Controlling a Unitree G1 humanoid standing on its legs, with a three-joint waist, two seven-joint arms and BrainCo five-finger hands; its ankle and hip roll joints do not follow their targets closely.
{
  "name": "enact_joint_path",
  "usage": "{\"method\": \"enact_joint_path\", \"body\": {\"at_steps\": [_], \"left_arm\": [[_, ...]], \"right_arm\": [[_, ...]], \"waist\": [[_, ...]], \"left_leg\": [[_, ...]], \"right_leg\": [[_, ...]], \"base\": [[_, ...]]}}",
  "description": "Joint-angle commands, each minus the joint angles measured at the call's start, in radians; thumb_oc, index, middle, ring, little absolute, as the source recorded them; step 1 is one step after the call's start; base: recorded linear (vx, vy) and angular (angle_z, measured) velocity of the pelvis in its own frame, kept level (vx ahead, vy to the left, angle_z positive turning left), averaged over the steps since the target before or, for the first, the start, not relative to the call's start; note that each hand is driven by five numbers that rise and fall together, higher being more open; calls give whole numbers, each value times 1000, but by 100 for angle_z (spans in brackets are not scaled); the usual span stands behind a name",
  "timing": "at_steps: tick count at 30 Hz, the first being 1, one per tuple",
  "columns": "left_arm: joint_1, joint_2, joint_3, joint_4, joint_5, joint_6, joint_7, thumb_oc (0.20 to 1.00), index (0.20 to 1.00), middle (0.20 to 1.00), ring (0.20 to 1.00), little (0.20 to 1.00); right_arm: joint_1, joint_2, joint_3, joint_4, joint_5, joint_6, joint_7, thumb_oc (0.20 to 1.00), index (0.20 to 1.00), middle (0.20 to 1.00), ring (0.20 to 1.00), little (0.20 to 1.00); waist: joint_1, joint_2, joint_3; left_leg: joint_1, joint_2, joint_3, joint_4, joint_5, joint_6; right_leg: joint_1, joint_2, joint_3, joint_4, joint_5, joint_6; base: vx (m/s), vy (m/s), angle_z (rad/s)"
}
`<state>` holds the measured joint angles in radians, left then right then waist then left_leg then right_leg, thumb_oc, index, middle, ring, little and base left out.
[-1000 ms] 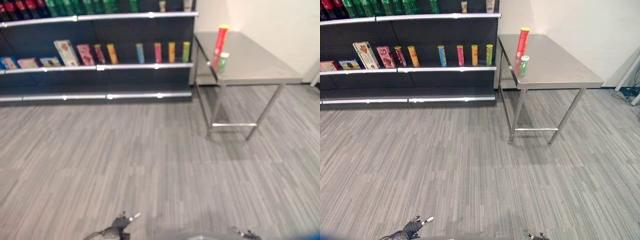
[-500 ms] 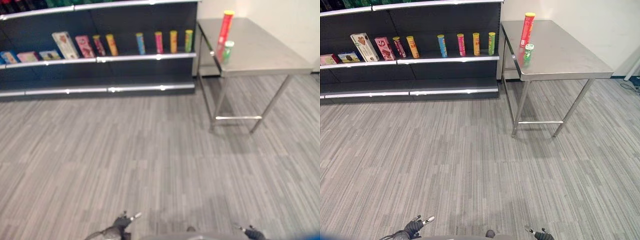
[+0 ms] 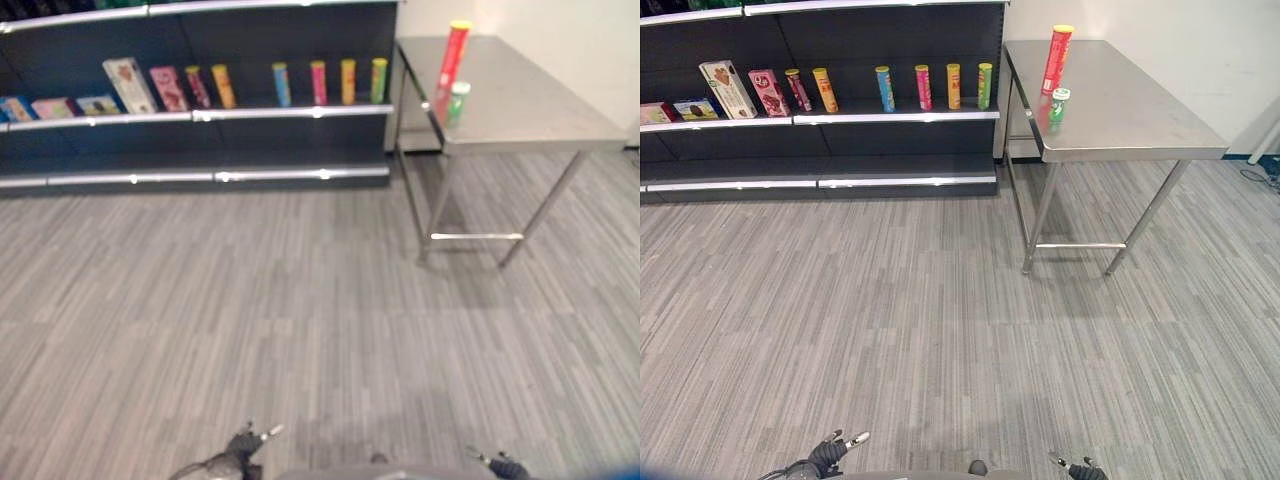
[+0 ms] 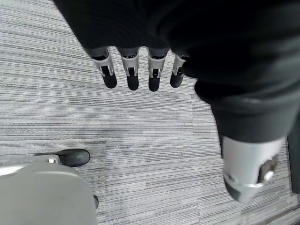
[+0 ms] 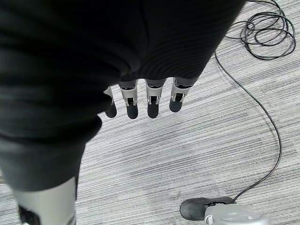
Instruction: Put the goods on the table back onto the shelves and tidy them up.
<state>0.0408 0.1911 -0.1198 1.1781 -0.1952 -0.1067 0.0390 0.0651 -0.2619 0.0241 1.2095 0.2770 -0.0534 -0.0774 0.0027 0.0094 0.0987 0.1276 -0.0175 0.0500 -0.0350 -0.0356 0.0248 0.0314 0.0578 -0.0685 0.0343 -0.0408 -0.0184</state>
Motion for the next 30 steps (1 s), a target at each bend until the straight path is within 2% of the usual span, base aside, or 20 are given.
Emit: {"method": "enact_joint_path", "body": {"at_steps": [1,15,19,24,26,27,28,30], "left_arm": [[-34,-2,7,38,-5,-21,11,1000,1000,1000,1000,1000],[-50,12,24,41,-17,-21,19,1000,1000,1000,1000,1000],[-77,32,13,10,-39,-33,24,1000,1000,1000,1000,1000],[-85,49,6,-1,-35,-33,21,1000,1000,1000,1000,1000],[-88,62,2,-1,-12,-30,20,1000,1000,1000,1000,1000],[-88,62,2,-1,-12,-30,20,1000,1000,1000,1000,1000],[-94,67,1,1,-1,-25,17,1000,1000,1000,1000,1000],[-94,69,1,-2,2,-24,16,1000,1000,1000,1000,1000]], "right_arm": [[-20,1,14,27,10,-22,-14,1000,1000,1000,1000,1000],[-35,2,17,26,11,-16,-14,1000,1000,1000,1000,1000],[-85,-7,29,-8,21,-23,-21,1000,1000,1000,1000,1000],[-107,-8,54,-31,9,-24,-15,1000,1000,1000,1000,1000],[-113,-9,61,-31,1,-20,-8,1000,1000,1000,1000,1000],[-113,-9,61,-31,1,-20,-8,1000,1000,1000,1000,1000],[-114,-10,63,-24,-4,-16,-1,1000,1000,1000,1000,1000],[-111,-11,63,-20,-6,-14,-1,1000,1000,1000,1000,1000]], "waist": [[-9,-42,-26],[-7,-42,-16],[-1,-43,11],[12,-54,30],[18,-54,40],[18,-54,39],[15,-51,52],[8,-42,58]], "left_leg": [[21,17,-16,-52,-19,-75],[-22,3,-20,-52,-12,-64],[-96,-12,-2,-52,8,-45],[-154,-25,6,-11,-8,-28],[-161,-26,3,7,-30,-14],[-162,-26,4,8,-31,-14],[-156,-25,-9,31,-48,-2],[-148,-14,-20,44,-60,-1]], "right_leg": [[100,-54,25,-103,14,132],[50,-61,46,-100,32,149],[-37,-73,74,-73,45,164],[-86,-89,97,-36,42,174],[-118,-104,105,52,33,183],[-120,-104,105,54,33,183],[-154,-113,105,154,45,188],[-189,-119,110,228,60,178]], "base": [[0,0,0],[1,30,-1],[-47,87,-20],[1,124,-22],[59,96,-18],[96,87,-13],[114,58,-8],[176,48,15]]}}
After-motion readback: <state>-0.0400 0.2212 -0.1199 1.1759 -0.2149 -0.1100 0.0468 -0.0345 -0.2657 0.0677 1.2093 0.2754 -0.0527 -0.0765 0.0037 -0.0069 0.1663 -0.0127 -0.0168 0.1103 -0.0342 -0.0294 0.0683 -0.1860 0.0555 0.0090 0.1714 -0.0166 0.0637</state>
